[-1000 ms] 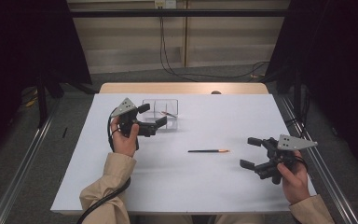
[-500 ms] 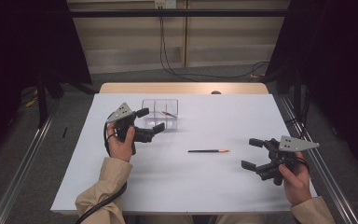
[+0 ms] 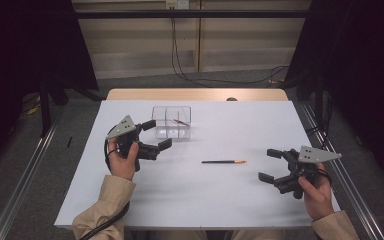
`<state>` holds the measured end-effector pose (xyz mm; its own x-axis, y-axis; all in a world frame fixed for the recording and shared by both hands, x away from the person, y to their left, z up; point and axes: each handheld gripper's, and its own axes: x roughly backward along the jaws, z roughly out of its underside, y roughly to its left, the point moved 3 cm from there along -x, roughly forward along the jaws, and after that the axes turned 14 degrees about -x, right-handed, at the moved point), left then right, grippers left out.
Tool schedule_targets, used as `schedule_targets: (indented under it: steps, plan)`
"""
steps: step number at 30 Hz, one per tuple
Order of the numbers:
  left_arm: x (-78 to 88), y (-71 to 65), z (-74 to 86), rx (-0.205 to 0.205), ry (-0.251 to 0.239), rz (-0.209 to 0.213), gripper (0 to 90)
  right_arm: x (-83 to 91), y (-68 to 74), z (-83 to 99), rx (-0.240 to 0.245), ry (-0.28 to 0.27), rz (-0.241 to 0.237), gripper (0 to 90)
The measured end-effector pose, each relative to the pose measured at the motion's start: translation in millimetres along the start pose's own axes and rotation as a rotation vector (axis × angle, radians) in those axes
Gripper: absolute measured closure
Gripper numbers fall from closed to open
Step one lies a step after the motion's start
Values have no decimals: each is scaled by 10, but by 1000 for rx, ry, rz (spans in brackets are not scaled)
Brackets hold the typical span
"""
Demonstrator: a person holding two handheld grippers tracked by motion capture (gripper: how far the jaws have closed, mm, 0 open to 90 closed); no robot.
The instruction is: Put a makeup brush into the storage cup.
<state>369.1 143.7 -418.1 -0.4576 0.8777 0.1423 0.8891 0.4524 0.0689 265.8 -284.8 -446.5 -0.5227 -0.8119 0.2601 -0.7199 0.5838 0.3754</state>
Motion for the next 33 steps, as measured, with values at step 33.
schedule_targets:
  steps: [33]
  plan:
    - [661, -64, 148, -42, 13, -53, 0, 25, -4, -9, 0, -4, 6, 53]
